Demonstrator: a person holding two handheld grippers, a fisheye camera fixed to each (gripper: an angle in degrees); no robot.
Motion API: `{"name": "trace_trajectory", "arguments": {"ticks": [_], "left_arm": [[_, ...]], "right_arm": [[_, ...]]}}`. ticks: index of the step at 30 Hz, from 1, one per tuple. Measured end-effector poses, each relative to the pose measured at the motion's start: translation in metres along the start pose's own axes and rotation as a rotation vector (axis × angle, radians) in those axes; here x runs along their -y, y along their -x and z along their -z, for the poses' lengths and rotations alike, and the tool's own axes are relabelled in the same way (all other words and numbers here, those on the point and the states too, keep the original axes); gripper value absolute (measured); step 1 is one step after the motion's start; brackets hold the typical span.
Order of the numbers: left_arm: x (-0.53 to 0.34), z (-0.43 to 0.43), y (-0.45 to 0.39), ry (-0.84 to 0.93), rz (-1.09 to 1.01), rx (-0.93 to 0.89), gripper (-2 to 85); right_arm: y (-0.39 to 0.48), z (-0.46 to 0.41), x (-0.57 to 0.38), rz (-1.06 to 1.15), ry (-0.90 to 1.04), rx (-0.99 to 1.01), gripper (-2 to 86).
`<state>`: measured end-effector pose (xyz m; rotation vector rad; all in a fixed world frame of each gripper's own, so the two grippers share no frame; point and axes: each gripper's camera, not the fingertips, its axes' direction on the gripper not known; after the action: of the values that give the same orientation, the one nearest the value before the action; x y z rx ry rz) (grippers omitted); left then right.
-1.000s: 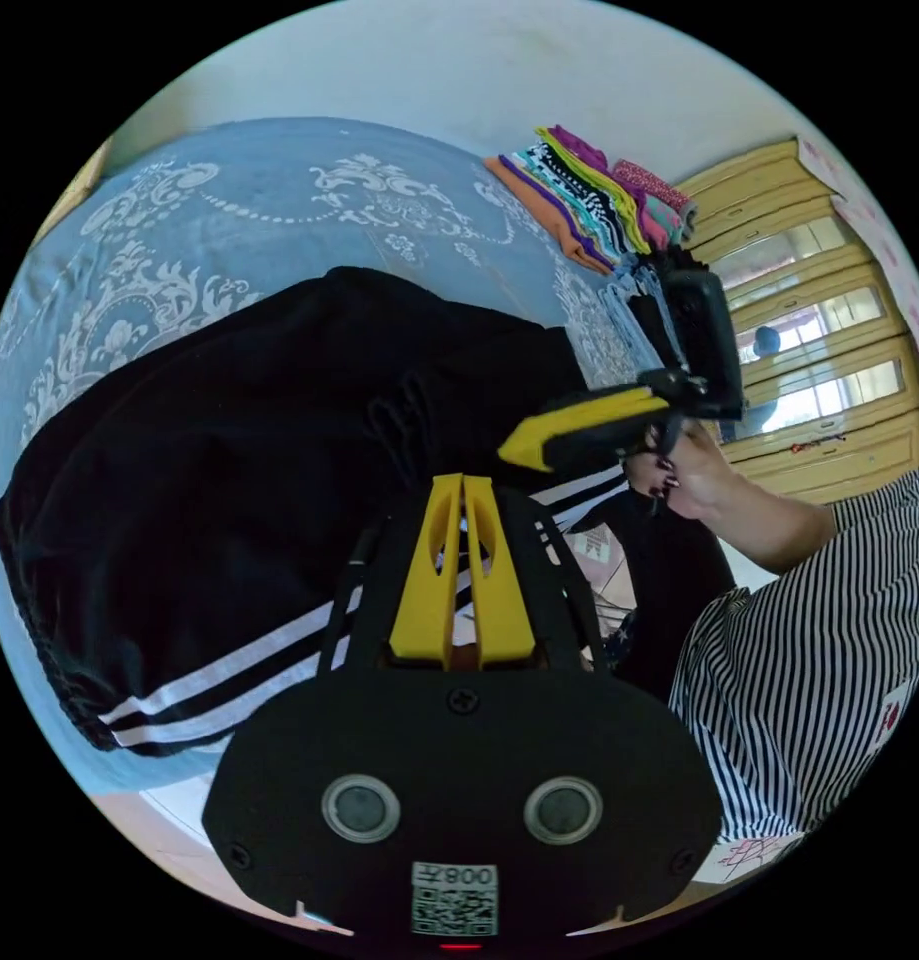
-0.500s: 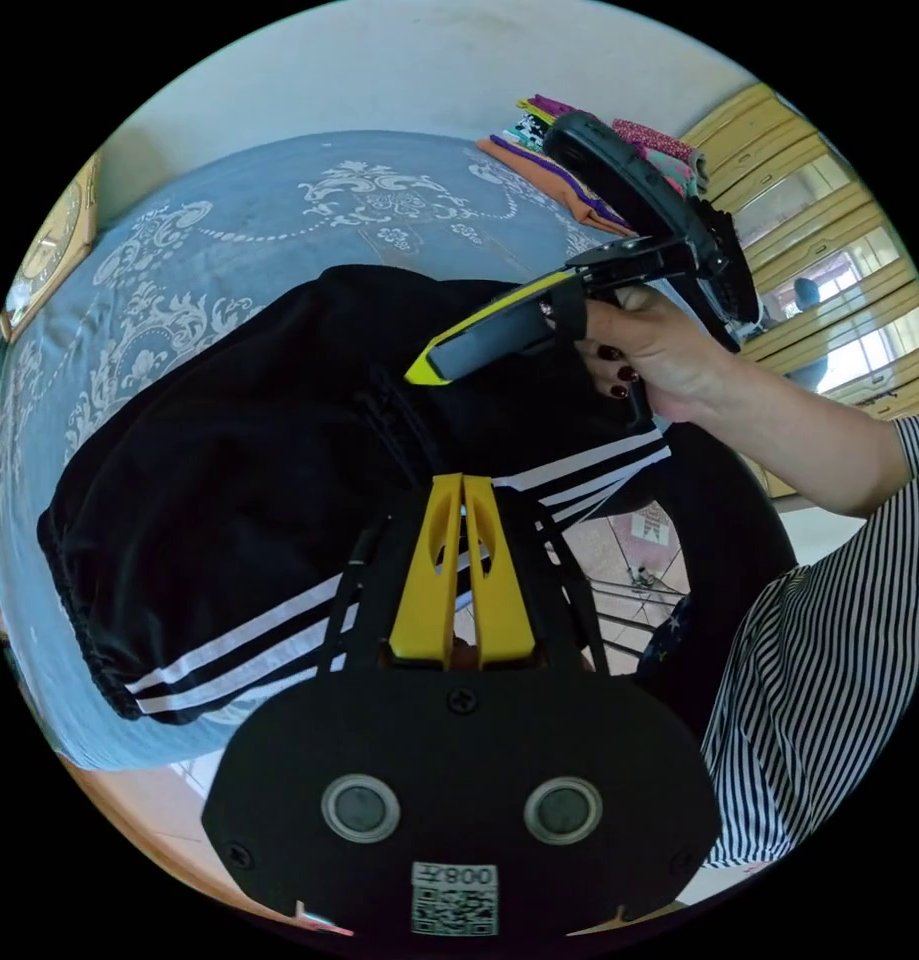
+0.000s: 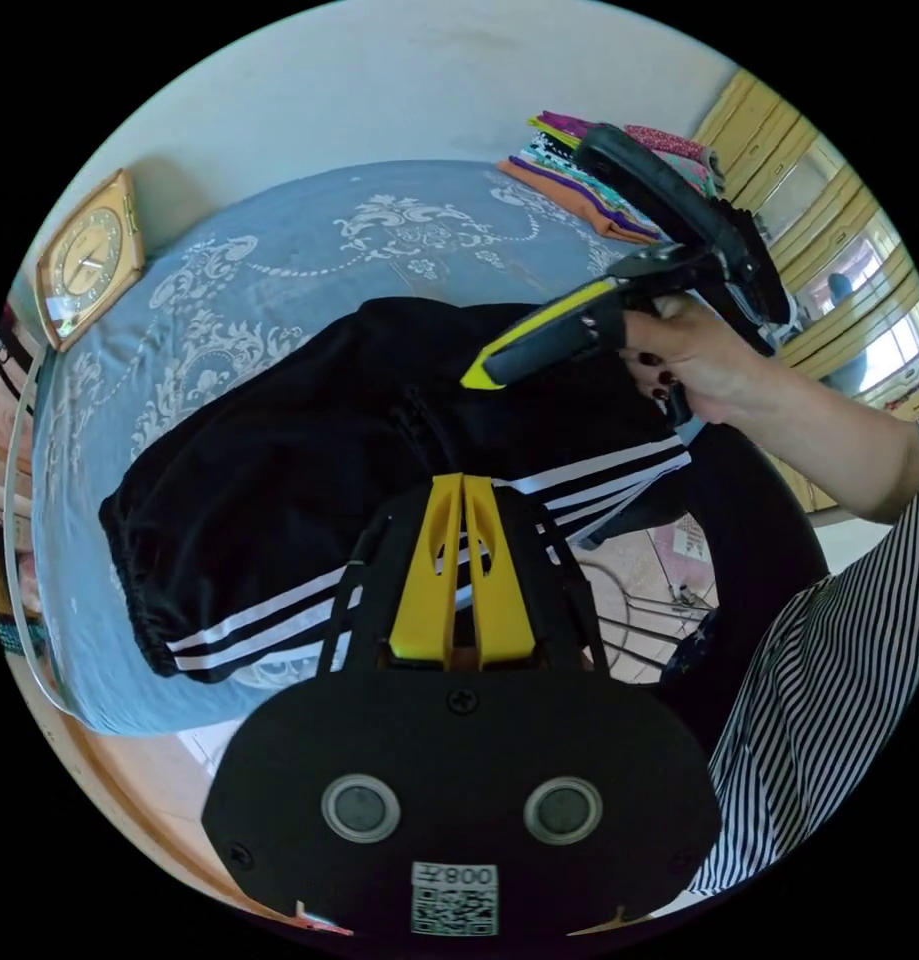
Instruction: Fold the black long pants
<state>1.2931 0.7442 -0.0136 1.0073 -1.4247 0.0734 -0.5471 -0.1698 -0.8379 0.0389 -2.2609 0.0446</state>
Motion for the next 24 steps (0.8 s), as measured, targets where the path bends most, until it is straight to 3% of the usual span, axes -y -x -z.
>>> {"name": "trace_trajectory", "arguments": {"ticks": [6, 10, 13, 18, 24], "left_arm": [[0.018, 0.023, -0.036, 0.037, 0.008, -0.010, 0.2], [0.036, 0.030, -0.048, 0.064, 0.041, -0.027, 0.2], [0.054, 0.053, -0.066, 0.066, 0.052, -0.019, 0.3], [0.083, 0.100, -0.134, -0.004, -0.012, -0.038, 1.0], [0.136, 0.103, -0.247, 0.006, -0.186, -0.168, 4.7]], "right_arm": [[-0.025, 0.028, -0.086, -0.094, -0.071, 0.063, 0.0], [-0.048, 0.004, -0.139, -0.194, 0.022, 0.035, 0.0], [-0.068, -0.002, -0.164, -0.273, -0.027, 0.123, 0.1], [-0.080, 0.014, -0.193, -0.271, -0.095, 0.098, 0.0], [-0.129, 0.017, -0.257, -0.461, -0.167, 0.143, 0.1]]}}
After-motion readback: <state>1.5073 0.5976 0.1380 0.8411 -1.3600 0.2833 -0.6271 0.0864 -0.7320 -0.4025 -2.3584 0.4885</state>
